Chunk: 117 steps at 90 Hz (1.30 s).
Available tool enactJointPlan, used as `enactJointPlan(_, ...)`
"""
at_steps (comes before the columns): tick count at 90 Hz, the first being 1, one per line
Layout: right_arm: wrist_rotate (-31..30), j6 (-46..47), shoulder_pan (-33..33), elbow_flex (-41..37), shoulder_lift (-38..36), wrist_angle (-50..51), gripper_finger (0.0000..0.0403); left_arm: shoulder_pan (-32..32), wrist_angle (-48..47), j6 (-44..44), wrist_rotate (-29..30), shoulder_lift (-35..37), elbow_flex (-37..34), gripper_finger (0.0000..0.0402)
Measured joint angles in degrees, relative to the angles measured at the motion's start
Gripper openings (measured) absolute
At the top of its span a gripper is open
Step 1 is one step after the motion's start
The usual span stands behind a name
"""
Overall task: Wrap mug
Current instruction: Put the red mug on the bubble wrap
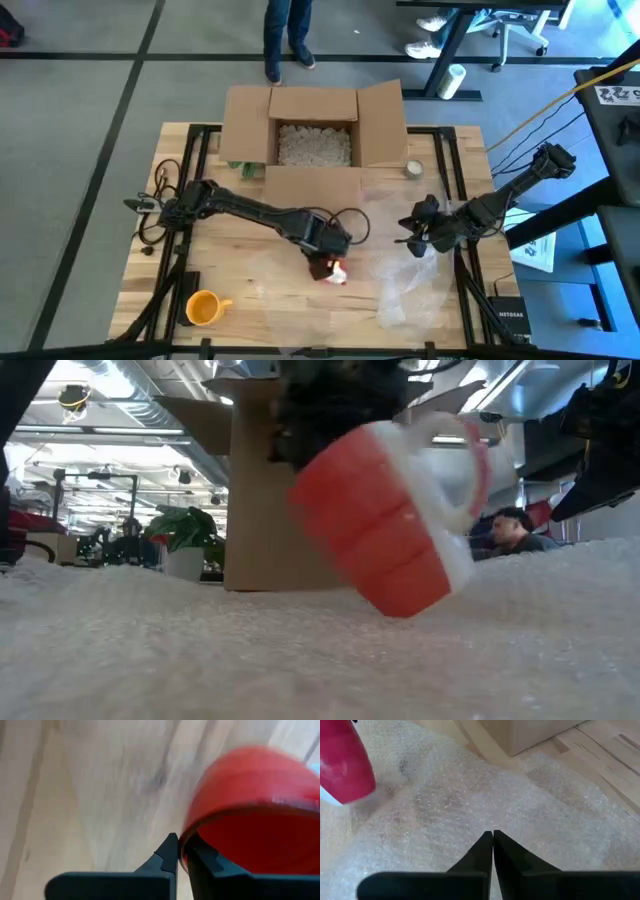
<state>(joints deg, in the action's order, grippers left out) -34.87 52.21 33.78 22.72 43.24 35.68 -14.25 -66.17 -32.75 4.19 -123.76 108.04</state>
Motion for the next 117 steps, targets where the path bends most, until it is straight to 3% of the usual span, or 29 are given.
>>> enactJointPlan(33, -0.02, 0.02, 0.00, 0.00, 0.00, -0.04, 0.0000, -2.15, -5.77, -1.70, 1.78, -0.34, 0.59, 0.0000)
enactJointPlan(65, -0.24, 0.00, 0.00, 0.02, 0.00, -0.02, 0.0000, -2.16, -11.07, -0.27, 6.30, -0.34, 11.09, 0.0000)
enactJointPlan(117, -0.24, -0.20, 0.00, 0.04, 0.02, -1.09, 0.0000, 2.00, -11.15, -3.48, -3.95, -0.71, 12.36, 0.0000)
